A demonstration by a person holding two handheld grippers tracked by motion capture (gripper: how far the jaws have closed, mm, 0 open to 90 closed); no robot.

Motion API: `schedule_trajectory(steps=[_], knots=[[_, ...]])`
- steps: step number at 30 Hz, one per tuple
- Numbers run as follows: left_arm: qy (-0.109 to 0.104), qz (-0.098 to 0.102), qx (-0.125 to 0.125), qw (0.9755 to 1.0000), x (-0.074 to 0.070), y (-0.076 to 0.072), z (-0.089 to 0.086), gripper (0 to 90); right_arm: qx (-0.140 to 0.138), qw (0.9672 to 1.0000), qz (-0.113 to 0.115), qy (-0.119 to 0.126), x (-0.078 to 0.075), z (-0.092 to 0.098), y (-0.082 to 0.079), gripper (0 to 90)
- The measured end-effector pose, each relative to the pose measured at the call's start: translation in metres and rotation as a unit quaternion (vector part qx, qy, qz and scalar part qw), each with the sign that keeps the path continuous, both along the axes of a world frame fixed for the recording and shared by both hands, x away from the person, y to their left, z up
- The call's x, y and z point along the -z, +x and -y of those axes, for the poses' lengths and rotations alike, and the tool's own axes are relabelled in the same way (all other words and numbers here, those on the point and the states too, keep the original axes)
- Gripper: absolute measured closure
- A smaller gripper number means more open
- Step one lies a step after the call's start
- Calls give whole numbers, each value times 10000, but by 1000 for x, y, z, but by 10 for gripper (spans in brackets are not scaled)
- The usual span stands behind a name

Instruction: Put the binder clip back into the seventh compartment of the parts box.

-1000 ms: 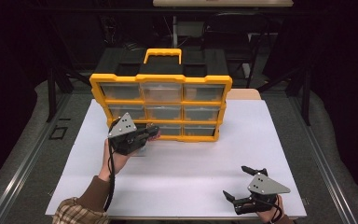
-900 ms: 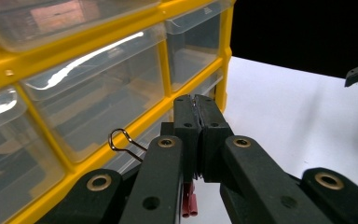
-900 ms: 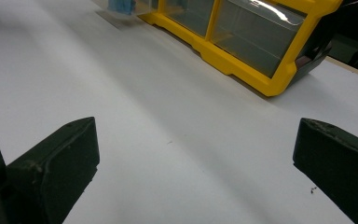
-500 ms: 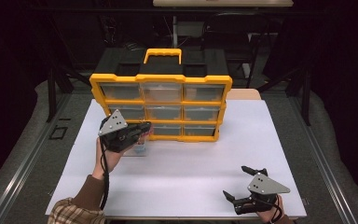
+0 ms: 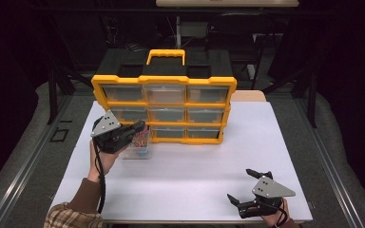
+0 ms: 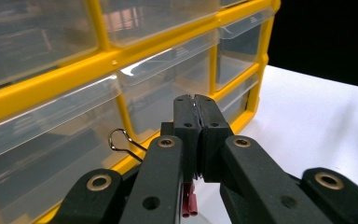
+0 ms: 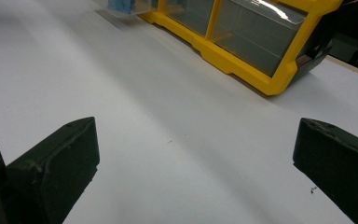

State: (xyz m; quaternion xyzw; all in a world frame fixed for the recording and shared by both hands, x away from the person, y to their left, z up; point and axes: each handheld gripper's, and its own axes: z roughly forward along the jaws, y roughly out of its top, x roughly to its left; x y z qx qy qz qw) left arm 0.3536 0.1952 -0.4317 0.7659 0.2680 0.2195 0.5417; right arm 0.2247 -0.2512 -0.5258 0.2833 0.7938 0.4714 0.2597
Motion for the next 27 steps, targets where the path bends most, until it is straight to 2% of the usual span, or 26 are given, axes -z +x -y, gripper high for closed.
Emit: schedule_trajectory(steps=[14,18,23,27], knots=[[58,-106,-450,9989,10,5,-20,880,-21,10000,-14,-5,0,-1,1,0],[136,-184,-522,9984,14,6,-25,881,-14,10000,-3,-12,0,-1,1,0],[152,-203,-674,9974,20,7,-30,881,-13,10000,-9,-14,0,-1,1,0],[164,-300,-709,9969,25,8,-33,880,-17,10000,-10,-16,0,-1,1,0]])
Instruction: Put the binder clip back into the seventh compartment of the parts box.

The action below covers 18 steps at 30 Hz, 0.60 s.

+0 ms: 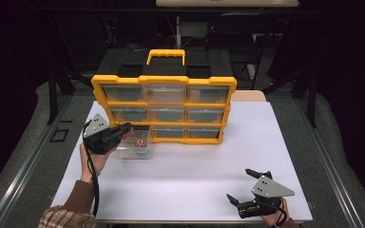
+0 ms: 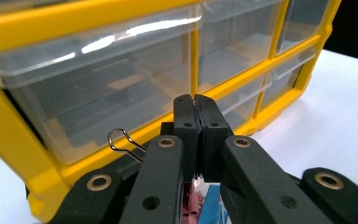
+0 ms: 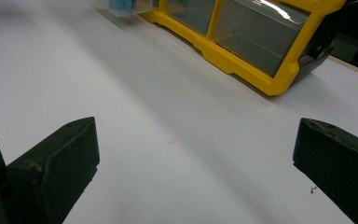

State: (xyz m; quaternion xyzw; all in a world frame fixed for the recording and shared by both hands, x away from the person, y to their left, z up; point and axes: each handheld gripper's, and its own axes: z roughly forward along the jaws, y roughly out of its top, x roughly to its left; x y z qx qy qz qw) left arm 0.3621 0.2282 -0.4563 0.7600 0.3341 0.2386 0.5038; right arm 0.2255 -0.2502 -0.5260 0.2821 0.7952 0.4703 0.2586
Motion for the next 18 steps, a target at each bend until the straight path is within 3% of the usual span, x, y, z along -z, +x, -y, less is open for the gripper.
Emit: schedule_trajectory(steps=[7,10,11,13,16,18], knots=[[234,-130,-197,9994,11,-1,-1,880,-15,10000,3,-6,0,-1,0,0],[215,-245,-278,9991,17,1,-1,877,-27,10000,-2,-32,0,-1,0,0],[160,-292,-285,9990,18,2,-1,821,-19,10000,-11,-29,0,-1,0,0],[22,-308,-379,9988,17,1,-2,601,-5,10000,9,-15,0,-1,-1,0],[-22,-303,-445,9985,15,-5,-3,351,-9,10000,15,-19,-1,0,-1,0],[-79,-300,-416,9986,12,-12,-2,243,-15,10000,24,-20,-1,-1,-1,0]])
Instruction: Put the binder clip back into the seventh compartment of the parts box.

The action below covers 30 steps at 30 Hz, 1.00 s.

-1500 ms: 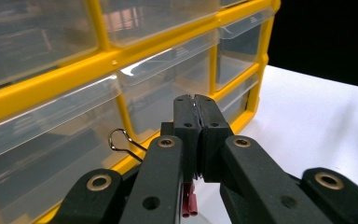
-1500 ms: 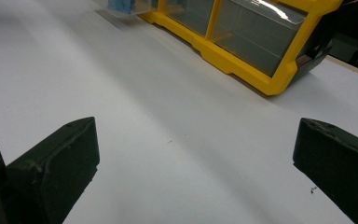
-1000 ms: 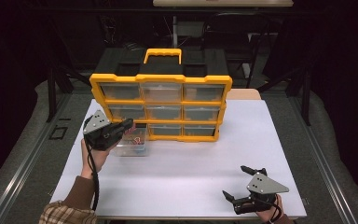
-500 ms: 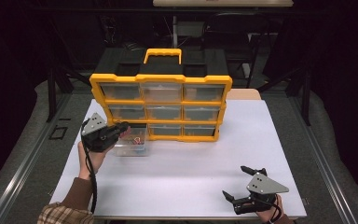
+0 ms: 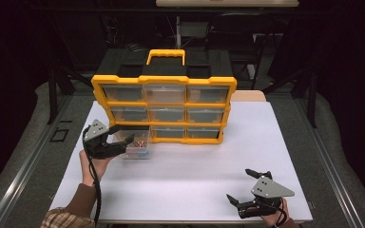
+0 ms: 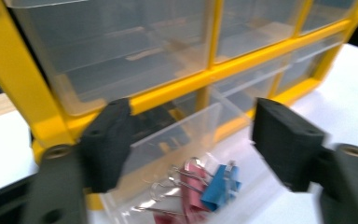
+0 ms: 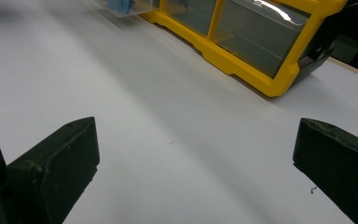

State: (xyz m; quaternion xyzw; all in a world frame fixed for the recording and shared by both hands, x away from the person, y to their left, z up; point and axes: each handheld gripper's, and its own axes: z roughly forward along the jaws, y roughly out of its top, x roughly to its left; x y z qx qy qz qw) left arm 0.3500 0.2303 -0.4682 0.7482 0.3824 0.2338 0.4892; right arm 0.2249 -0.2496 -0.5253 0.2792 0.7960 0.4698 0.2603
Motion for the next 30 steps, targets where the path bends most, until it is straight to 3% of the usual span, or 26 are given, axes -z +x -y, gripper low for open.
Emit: schedule_trajectory(steps=[4,10,23,30], knots=[[62,169,33,9998,-7,-17,4,147,12,10000,5,21,0,0,0,0],[291,136,112,9994,-7,-30,13,5,3,10000,8,45,0,0,0,0],[230,295,303,9988,2,-62,19,0,68,9999,53,76,-1,1,-1,0],[348,251,525,9977,11,-74,25,0,82,9999,62,88,-1,1,-1,0]])
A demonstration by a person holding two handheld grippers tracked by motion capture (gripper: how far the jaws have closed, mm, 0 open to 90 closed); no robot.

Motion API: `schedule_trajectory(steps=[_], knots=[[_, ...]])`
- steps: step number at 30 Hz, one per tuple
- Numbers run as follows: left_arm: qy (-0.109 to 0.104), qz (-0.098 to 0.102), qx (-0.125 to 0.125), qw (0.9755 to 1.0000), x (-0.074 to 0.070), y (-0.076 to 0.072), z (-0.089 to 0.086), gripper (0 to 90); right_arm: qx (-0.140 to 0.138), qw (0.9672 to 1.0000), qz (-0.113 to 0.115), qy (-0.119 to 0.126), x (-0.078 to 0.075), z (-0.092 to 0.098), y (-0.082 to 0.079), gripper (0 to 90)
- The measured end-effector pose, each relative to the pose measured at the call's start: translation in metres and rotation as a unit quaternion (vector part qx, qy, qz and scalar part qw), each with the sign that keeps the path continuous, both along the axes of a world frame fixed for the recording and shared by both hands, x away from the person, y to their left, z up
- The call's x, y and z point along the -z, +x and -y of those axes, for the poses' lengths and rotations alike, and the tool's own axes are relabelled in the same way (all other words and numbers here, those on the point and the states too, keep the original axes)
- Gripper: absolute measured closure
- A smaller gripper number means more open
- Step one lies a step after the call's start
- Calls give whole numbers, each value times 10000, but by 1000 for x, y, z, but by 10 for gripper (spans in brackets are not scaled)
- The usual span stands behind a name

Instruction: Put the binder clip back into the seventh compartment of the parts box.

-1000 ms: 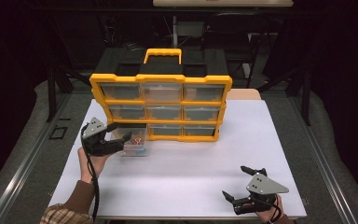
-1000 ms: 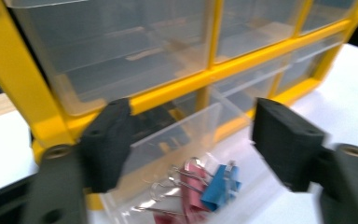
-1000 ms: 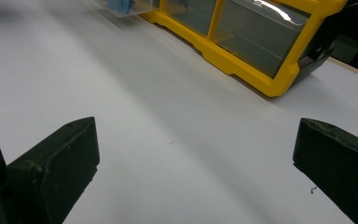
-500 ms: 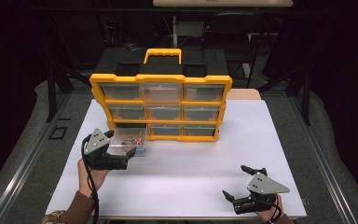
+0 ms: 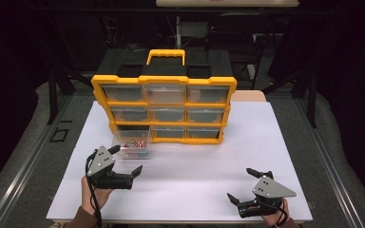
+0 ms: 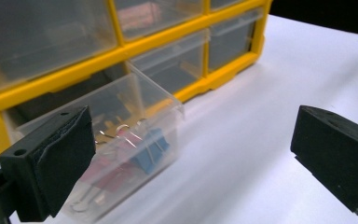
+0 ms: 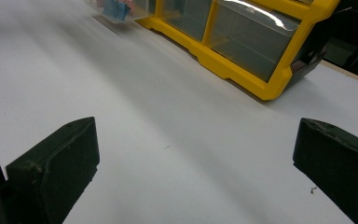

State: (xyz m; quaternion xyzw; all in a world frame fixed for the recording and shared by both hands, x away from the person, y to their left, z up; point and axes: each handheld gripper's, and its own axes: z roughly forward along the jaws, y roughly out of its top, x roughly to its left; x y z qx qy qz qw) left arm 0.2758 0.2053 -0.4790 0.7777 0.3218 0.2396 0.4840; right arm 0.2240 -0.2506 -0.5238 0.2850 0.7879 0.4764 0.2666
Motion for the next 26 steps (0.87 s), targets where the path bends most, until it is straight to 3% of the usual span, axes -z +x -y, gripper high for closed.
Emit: schedule_trajectory(steps=[3,8,13,17,26], knots=[[-92,-15,61,9999,4,-5,0,0,-1,10000,16,-7,0,0,0,0],[-71,52,143,9999,11,-12,0,0,4,10000,9,-8,0,0,0,0],[-30,-64,213,9997,23,-17,1,0,6,10000,19,1,0,0,0,0],[141,-243,290,9992,35,-22,6,0,4,10000,10,0,0,0,0,0],[179,-305,297,9989,38,-18,8,0,-24,10000,-7,-10,0,0,0,0]])
